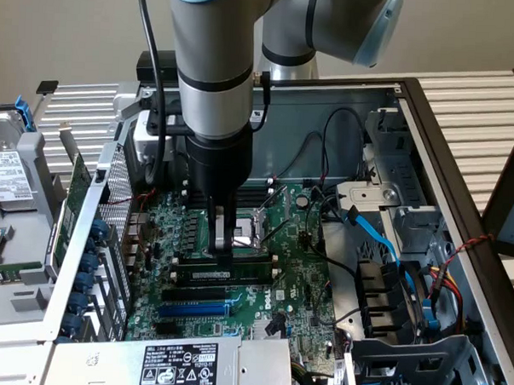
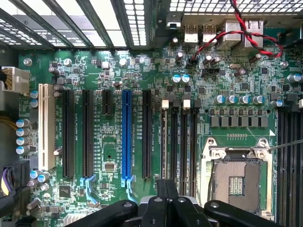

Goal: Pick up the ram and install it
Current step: 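Press down the ram until it locks into place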

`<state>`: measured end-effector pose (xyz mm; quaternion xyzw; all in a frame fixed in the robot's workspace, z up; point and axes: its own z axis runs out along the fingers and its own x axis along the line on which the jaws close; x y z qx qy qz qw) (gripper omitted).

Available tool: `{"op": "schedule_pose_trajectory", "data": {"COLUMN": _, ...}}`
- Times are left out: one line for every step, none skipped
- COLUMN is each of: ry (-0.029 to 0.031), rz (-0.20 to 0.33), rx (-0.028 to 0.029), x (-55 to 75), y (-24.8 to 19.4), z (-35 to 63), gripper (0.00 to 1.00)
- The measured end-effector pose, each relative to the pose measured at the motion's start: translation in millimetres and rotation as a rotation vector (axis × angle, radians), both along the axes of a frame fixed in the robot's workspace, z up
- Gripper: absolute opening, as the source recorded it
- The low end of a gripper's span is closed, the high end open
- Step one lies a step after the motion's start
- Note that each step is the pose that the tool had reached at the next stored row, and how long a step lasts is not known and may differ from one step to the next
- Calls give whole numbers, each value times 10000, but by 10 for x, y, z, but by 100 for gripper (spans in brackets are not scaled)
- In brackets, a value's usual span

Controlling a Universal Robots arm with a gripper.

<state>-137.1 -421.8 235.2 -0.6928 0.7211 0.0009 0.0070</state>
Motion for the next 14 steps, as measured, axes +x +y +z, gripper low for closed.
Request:
{"op": "schedule_pose_trajectory", "data": {"ry": 1, "rz": 0, "rx": 20, "x": 0, "y": -3, "z": 1, "gripper": 10}}
{"op": "schedule_pose_trajectory", "data": {"ry": 1, "rz": 1, "rx": 50, "x": 0, "y": -7, "z": 1, "gripper": 10}}
{"op": "schedule_pose_trajectory", "data": {"ry": 1, "rz": 1, "rx": 82, "x": 0, "y": -8, "z": 1, "gripper": 10}}
{"op": "schedule_pose_trajectory", "data": {"ry": 1, "rz": 2, "rx": 112, "x": 0, "y": -8, "z": 1, "gripper": 10}}
{"op": "schedule_pose_trajectory", "data": {"ry": 1, "rz": 3, "rx": 146, "x": 0, "y": -9, "z": 1, "gripper": 10}}
{"op": "schedule_pose_trajectory", "data": {"ry": 0, "rz": 3, "rx": 171, "x": 0, "y": -9, "z": 0, "gripper": 10}}
{"op": "schedule_pose_trajectory", "data": {"ry": -1, "rz": 5, "rx": 182, "x": 2, "y": -15, "z": 0, "gripper": 10}}
{"op": "schedule_pose_trajectory", "data": {"ry": -1, "rz": 6, "rx": 186, "x": 4, "y": -22, "z": 0, "gripper": 10}}
{"op": "schedule_pose_trajectory", "data": {"ry": 1, "rz": 4, "rx": 185, "x": 8, "y": -31, "z": 1, "gripper": 10}}
{"op": "schedule_pose_trajectory", "data": {"ry": 1, "rz": 4, "rx": 186, "x": 15, "y": -39, "z": 1, "gripper": 10}}
{"op": "schedule_pose_trajectory", "data": {"ry": 1, "rz": 4, "rx": 187, "x": 19, "y": -42, "z": 1, "gripper": 10}}
{"op": "schedule_pose_trajectory", "data": {"ry": 1, "rz": 4, "rx": 187, "x": 23, "y": -42, "z": 1, "gripper": 10}}
{"op": "schedule_pose_trajectory", "data": {"ry": 1, "rz": 4, "rx": 187, "x": 26, "y": -43, "z": 0, "gripper": 10}}
{"op": "schedule_pose_trajectory", "data": {"ry": 1, "rz": 4, "rx": 187, "x": 27, "y": -43, "z": 0, "gripper": 10}}
